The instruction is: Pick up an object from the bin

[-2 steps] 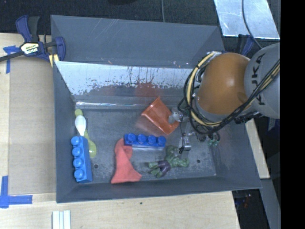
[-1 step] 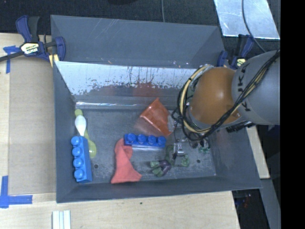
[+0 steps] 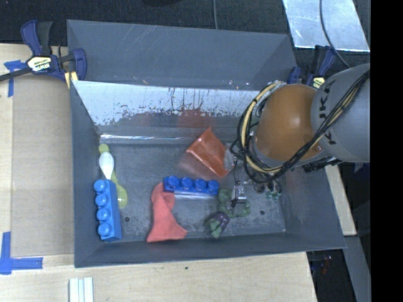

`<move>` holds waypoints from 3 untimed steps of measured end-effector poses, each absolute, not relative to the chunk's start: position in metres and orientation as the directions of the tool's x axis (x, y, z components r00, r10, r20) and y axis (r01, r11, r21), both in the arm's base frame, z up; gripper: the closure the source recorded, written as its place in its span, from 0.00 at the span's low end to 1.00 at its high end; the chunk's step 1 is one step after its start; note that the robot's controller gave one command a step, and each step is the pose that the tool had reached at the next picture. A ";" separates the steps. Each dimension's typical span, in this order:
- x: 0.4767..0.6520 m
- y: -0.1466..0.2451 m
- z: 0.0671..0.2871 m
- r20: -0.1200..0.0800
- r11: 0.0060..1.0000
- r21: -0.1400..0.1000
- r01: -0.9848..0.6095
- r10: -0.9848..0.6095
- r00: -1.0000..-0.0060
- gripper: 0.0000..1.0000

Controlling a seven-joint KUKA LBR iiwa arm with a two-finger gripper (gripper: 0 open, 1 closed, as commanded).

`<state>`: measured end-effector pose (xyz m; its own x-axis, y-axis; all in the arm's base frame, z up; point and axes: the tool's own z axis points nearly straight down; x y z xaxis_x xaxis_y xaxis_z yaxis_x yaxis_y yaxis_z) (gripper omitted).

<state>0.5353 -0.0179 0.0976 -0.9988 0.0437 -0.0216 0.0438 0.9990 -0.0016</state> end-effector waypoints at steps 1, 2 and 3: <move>0.553 -0.015 0.093 -0.041 1.000 0.001 -0.030 -0.030 -0.999 1.00; 0.550 -0.017 0.088 -0.028 1.000 -0.002 -0.028 -0.028 -0.999 0.00; 0.550 -0.017 0.089 -0.028 1.000 -0.002 -0.028 -0.028 -0.999 0.00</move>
Offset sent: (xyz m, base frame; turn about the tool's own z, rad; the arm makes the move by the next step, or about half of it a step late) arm 0.0000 0.0000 0.0000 0.0000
